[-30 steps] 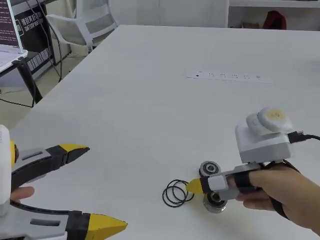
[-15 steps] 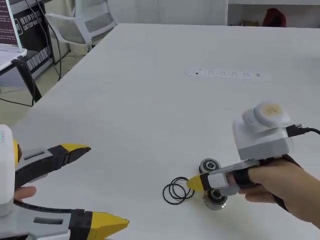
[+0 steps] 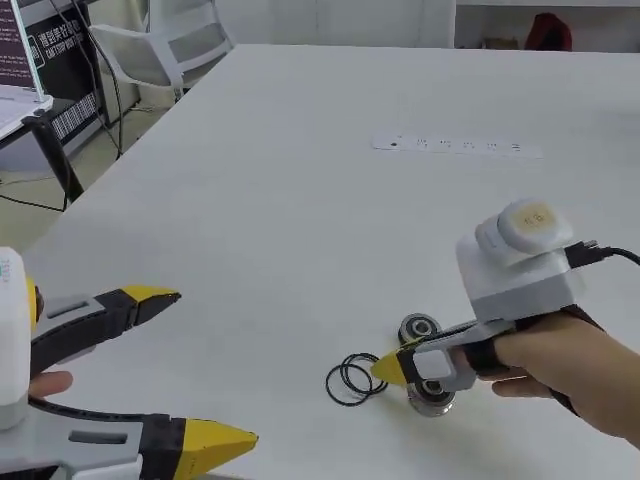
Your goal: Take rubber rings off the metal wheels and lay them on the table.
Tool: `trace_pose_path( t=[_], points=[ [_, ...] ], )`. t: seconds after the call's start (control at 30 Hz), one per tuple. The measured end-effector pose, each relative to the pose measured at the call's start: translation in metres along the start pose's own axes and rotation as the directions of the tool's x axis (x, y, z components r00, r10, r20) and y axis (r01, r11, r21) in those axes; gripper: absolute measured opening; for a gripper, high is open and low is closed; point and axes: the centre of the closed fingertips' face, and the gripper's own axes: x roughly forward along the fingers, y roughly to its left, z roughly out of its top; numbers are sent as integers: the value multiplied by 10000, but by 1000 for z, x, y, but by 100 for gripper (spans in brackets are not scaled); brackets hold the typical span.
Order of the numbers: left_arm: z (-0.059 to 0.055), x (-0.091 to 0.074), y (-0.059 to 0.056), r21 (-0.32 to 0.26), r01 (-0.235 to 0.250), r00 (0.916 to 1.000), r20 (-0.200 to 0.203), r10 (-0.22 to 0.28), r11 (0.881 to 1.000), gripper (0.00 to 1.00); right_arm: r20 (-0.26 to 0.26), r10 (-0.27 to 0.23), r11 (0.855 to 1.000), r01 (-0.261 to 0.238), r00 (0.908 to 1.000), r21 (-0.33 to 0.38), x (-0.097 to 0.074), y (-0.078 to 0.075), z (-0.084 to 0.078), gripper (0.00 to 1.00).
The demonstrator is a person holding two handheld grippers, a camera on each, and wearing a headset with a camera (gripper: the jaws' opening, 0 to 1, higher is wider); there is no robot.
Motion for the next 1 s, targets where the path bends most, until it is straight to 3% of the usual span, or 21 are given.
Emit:
trace_pose_path(
  t=[0.2,0.47,0.77,1.0],
  points=[
    [0,0,0,5,-6,10000,-1,6,10000,93,-51,9,9999,-9,10000,-141,1,1,-1,10],
    [-1,0,1,-6,10,10000,9,-10,10000,92,-347,-342,9906,293,9988,-1333,4,3,-5,17],
    [-3,1,1,34,82,9999,-85,-82,10000,92,-174,-425,9910,399,9989,-1280,3,0,0,20],
    [-3,1,1,97,87,9999,-120,-86,9999,92,-338,-430,9880,375,9985,-1499,6,2,-4,21]
  ],
)
